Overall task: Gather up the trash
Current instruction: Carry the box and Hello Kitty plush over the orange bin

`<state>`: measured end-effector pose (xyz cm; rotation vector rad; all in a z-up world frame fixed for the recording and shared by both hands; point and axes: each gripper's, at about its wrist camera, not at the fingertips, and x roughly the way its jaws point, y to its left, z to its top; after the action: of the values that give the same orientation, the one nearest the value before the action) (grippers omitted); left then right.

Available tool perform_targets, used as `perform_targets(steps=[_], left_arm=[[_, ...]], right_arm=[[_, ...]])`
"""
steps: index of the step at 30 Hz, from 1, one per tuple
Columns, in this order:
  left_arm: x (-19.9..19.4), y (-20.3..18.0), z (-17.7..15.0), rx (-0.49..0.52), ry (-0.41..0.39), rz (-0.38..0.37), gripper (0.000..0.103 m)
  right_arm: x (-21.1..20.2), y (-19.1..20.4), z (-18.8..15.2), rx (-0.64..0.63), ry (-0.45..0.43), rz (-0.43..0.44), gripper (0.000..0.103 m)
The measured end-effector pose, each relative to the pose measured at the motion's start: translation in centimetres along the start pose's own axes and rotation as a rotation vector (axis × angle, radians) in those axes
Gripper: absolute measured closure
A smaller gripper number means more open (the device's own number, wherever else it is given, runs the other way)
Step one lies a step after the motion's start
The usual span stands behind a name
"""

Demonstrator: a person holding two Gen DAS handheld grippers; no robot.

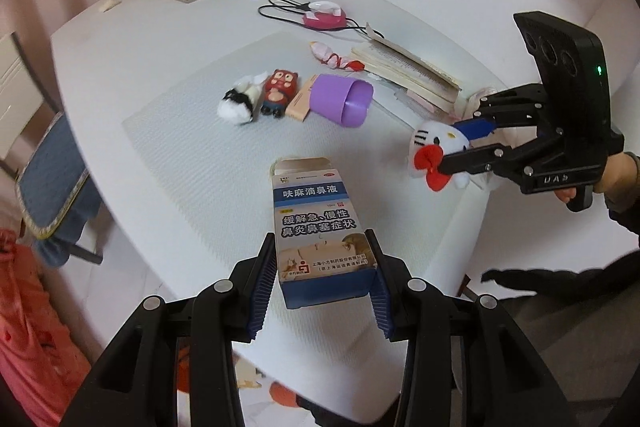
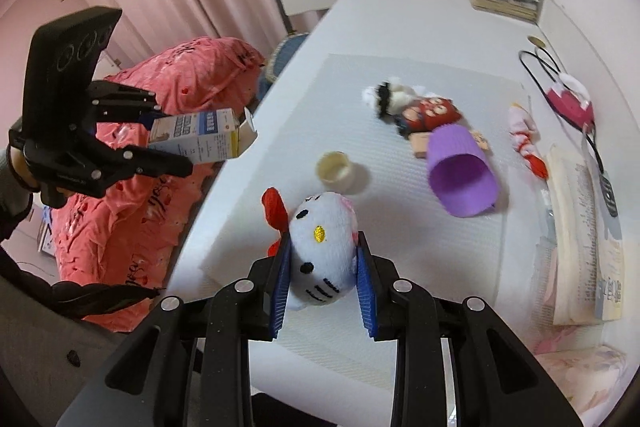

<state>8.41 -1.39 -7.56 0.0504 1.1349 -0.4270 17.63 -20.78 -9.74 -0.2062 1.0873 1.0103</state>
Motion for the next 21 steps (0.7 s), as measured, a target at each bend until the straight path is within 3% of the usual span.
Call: perform_targets(steps=[21], left_arm=[[-7.3,4.7,-11.5,-0.299,-0.083,0.151,0.059]], right_arm=[[6.2,14.2,5.7,-0.316,0.086,0.198,0.073]])
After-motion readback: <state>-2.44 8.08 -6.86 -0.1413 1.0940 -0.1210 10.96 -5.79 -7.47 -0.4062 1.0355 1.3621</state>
